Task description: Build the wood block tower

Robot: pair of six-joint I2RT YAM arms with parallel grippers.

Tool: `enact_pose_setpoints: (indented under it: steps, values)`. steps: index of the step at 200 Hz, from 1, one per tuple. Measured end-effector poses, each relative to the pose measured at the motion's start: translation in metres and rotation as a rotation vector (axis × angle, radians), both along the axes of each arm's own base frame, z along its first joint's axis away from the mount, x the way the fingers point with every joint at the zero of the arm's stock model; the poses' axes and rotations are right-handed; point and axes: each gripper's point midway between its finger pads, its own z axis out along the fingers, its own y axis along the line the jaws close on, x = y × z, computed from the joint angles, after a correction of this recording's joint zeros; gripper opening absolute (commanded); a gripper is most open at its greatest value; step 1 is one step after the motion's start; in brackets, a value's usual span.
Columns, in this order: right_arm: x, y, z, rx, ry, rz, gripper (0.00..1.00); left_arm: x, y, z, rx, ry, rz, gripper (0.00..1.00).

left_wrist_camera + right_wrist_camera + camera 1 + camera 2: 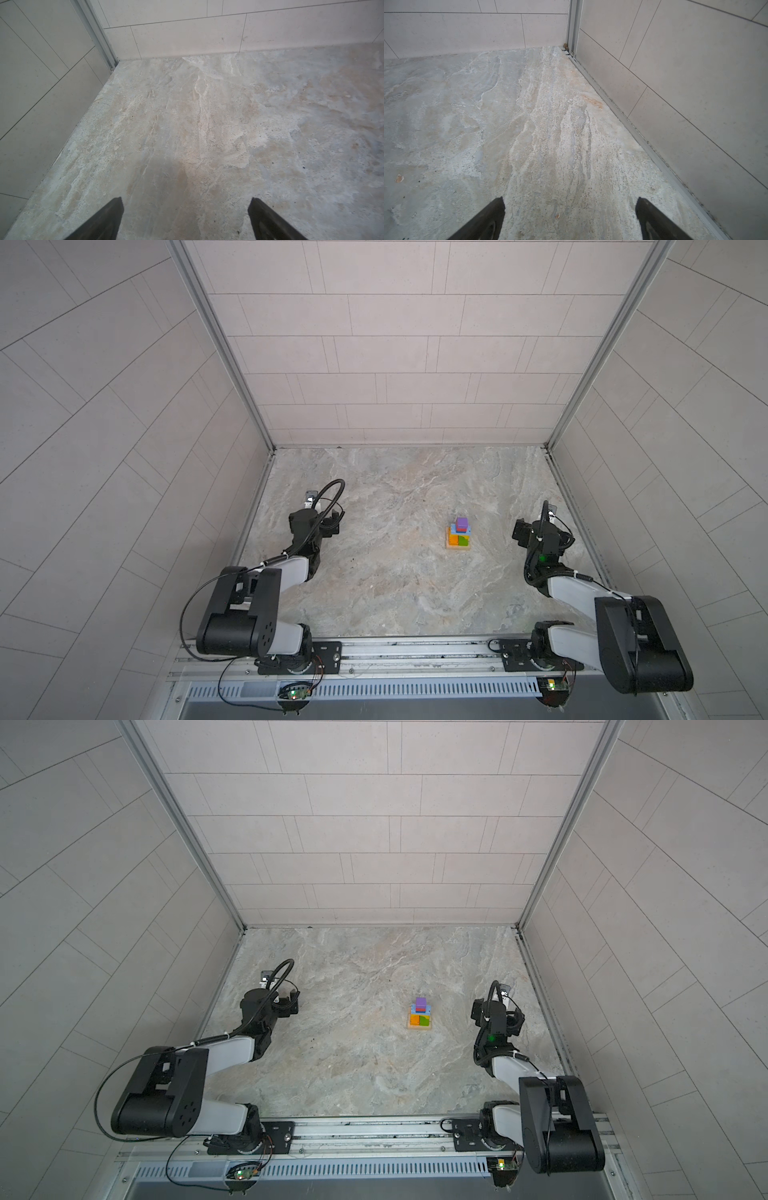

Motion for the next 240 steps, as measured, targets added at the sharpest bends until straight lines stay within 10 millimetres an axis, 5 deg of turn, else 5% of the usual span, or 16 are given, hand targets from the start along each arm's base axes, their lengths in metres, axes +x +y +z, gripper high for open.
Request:
enact_pose_setpoints:
  steps: [53, 107, 156, 240]
  values:
    - [0.017, 0.011, 0.014, -0.002, -0.127, 0.041, 1.0, -0.008, 0.027, -0.028, -0.1, -0.046, 0.065, 1.0]
    - [0.022, 0.031, -0.036, -0.031, -0.066, 0.155, 1.0, 0.004, 0.021, -0.021, -0.141, -0.075, 0.008, 1.0]
    - [0.075, 0.056, 0.01, -0.06, -0.136, 0.282, 1.0, 0.01, 0.02, -0.015, -0.141, -0.085, 0.002, 1.0]
    - [0.069, 0.057, -0.007, -0.063, -0.068, 0.298, 1.0, 0.01, 0.018, -0.02, -0.126, -0.063, 0.017, 1.0]
